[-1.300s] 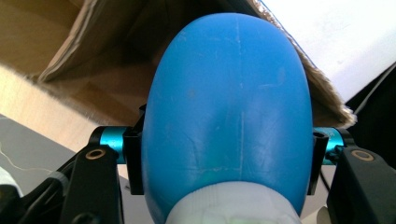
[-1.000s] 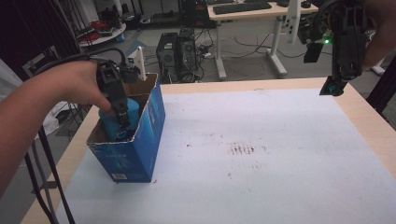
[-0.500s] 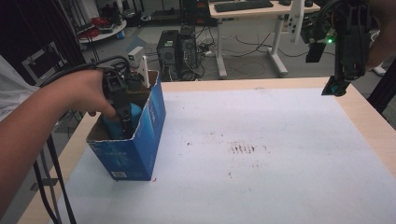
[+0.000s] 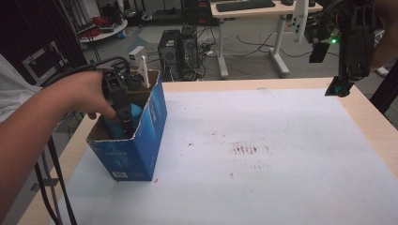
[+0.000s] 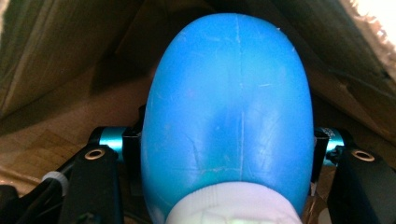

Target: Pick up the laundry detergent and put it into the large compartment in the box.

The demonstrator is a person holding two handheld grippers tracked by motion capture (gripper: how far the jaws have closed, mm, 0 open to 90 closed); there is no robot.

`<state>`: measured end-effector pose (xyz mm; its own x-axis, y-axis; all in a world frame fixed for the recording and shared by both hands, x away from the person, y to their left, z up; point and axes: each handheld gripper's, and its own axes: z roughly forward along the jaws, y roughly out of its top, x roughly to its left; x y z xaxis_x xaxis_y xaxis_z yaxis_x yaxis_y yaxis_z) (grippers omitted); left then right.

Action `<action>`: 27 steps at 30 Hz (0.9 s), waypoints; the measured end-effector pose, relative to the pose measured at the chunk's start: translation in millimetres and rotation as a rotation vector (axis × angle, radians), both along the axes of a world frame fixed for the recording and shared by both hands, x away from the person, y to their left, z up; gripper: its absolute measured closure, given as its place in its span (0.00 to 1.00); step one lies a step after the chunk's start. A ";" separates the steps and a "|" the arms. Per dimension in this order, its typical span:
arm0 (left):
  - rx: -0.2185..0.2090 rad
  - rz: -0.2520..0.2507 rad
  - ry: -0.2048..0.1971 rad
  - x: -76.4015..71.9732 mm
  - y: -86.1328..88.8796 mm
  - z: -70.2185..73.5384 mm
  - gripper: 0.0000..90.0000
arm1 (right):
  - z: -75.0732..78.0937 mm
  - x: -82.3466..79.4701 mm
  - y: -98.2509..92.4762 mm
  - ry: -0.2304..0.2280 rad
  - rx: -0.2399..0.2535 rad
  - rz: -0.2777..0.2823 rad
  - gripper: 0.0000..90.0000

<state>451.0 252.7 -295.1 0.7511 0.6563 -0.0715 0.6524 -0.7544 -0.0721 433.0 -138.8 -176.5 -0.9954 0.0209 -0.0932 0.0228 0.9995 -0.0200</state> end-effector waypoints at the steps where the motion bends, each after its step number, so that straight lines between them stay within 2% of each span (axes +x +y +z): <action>1: -0.002 -0.003 -0.002 -0.1 -0.2 0.0 0.42 | 0.2 -0.4 0.1 -0.001 -0.001 -0.002 0.02; 6: -0.002 -0.029 -0.002 -0.5 -3.2 1.7 0.37 | 0.3 -1.5 -0.9 0.001 -0.008 -0.007 0.02; 21: 0.002 -0.043 -0.033 -3.9 -8.2 18.7 0.33 | 0.7 -3.6 -2.6 -0.002 -0.003 -0.005 0.02; 23: 0.013 -0.061 -0.047 -4.5 -8.1 22.1 0.30 | 0.2 -3.9 -2.2 -0.001 -0.005 -0.008 0.02; 27: 0.013 -0.058 -0.068 -7.2 -7.1 29.5 0.27 | -1.0 -4.0 -1.7 0.003 -0.004 -0.008 0.02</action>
